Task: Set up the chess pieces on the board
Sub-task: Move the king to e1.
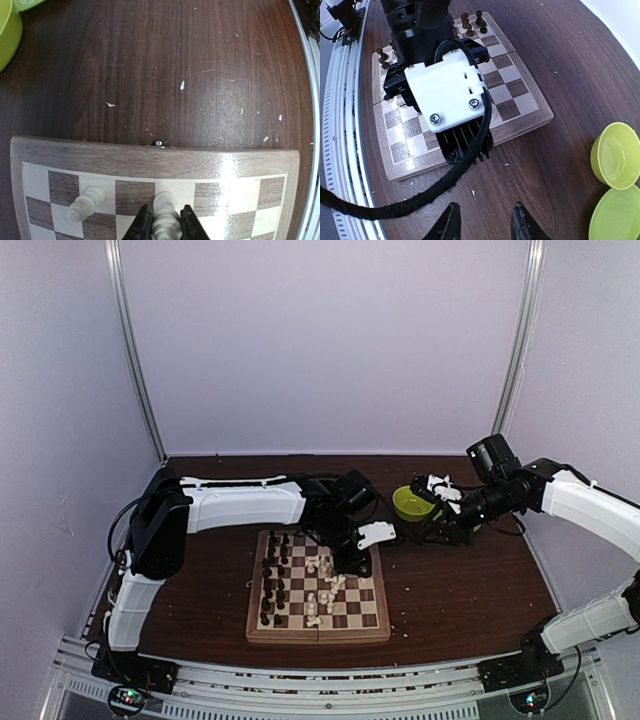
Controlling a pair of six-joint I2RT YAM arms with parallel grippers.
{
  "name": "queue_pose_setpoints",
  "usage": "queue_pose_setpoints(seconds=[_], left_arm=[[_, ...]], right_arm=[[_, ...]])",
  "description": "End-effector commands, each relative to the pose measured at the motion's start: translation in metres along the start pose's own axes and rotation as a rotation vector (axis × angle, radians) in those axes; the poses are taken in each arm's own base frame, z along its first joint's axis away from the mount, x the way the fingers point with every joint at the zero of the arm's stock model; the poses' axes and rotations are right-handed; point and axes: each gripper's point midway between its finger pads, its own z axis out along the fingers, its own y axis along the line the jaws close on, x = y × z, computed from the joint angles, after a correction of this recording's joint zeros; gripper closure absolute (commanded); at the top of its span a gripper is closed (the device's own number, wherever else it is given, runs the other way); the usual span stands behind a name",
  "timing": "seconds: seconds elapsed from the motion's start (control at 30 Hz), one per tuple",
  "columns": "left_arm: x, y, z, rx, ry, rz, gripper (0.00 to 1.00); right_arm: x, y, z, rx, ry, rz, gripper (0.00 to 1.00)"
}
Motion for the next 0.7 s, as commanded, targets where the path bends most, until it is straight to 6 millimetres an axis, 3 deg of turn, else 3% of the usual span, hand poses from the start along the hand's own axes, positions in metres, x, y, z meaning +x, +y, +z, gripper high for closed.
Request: queue_pose_setpoints(seconds=[0.0,0.33,0.67], left_arm=[[-0.005,0.011,0.003,-0.041,-0.001,0.023,0.83],[-0.005,0.022,0.001,-0.102,0.016,0.018,0.86],[-0.005,0.024,0.000,-0.116,0.019,0.005,0.75]], right_arm=[[0.002,-0.001,0.001,0.006,0.018,-0.005,0.65],[0.003,-0.001,0.002,0.002,0.025,-0.001,0.65],[0.004,-0.001,0.003,0.000,0.028,0.000,0.65]])
